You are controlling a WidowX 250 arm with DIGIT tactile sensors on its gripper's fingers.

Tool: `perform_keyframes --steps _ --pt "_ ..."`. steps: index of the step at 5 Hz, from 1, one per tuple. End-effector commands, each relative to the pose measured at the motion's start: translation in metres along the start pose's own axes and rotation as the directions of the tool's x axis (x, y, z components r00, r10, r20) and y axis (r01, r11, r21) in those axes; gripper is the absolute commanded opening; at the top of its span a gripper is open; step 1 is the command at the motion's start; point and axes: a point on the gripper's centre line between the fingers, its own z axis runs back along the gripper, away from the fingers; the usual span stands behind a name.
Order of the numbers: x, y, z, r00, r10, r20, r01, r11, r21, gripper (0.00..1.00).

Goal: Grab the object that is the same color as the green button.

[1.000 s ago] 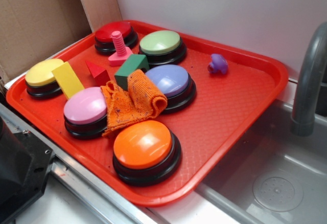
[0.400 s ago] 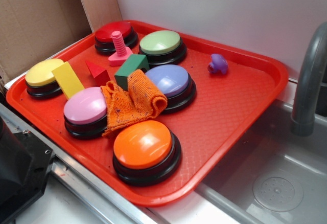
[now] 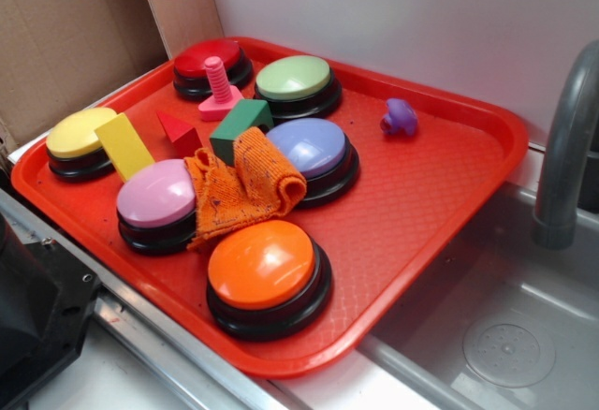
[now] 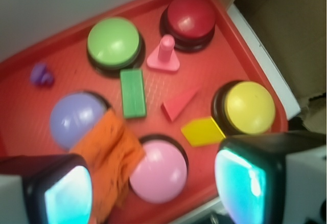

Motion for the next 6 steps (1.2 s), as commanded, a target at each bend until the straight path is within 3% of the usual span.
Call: perform_keyframes --steps 1,3,6 --pt "0.032 0.007 -0.035 0.979 0.179 0.100 -0.176 0.984 -0.032 1.00" --pt "0.052 0.006 -0.076 0.964 0.244 0.108 -0.237 0.969 -0.076 1.00" --pt "0.053 -0.015 -0.117 0.988 0.144 0.057 -0.136 0.983 -0.127 1.00"
